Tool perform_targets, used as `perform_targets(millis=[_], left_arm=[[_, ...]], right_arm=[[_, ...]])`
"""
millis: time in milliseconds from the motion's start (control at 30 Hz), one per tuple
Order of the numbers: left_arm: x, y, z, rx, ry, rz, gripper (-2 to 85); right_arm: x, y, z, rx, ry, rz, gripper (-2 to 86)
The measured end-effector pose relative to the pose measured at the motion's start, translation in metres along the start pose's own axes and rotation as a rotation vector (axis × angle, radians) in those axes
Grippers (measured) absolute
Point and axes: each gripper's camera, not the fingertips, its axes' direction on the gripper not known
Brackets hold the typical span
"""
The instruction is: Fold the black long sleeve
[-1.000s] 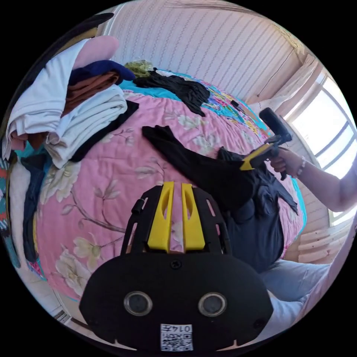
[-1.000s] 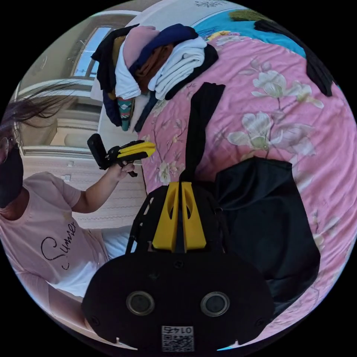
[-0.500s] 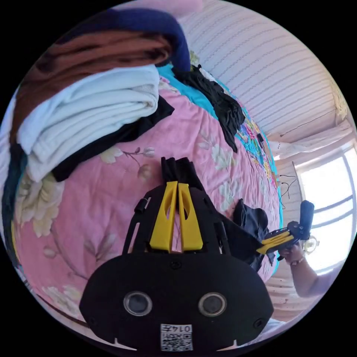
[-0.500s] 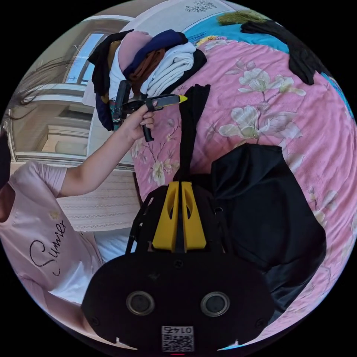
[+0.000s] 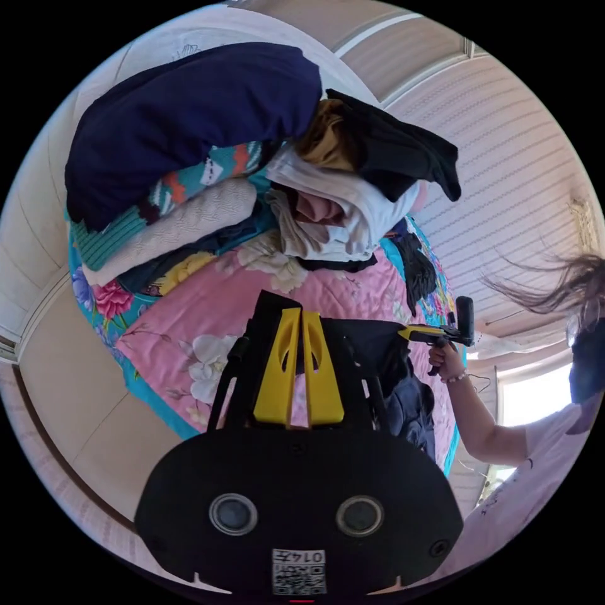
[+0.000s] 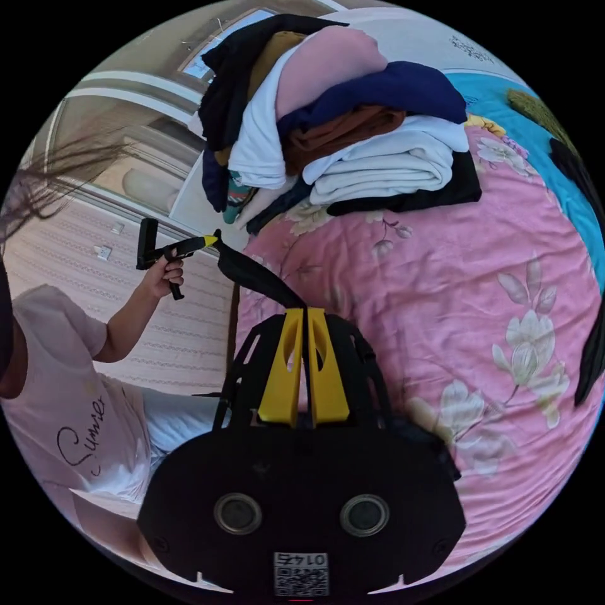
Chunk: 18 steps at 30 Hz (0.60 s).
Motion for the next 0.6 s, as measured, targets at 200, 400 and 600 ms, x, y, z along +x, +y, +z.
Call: perform_targets(millis=[200, 400, 600], left_arm=[[0.001, -0.032, 0.033, -0.060, -0.137, 0.068, 5.2], [-0.003, -0.020, 0.051, -0.142, -0.244, 0.123, 6.3], [0.023, -0.017, 0.080, -0.234, -0.384, 0.333, 0.4]], right_arm=[[0.038, -0.058, 0.040, -0.142, 0.246, 0.193, 1.2], [0.026, -0.040, 0.006, -0.011, 0.265, 0.231, 3.6], [0.036, 0.000, 0.024, -0.160, 0.204, 0.338, 5.4]])
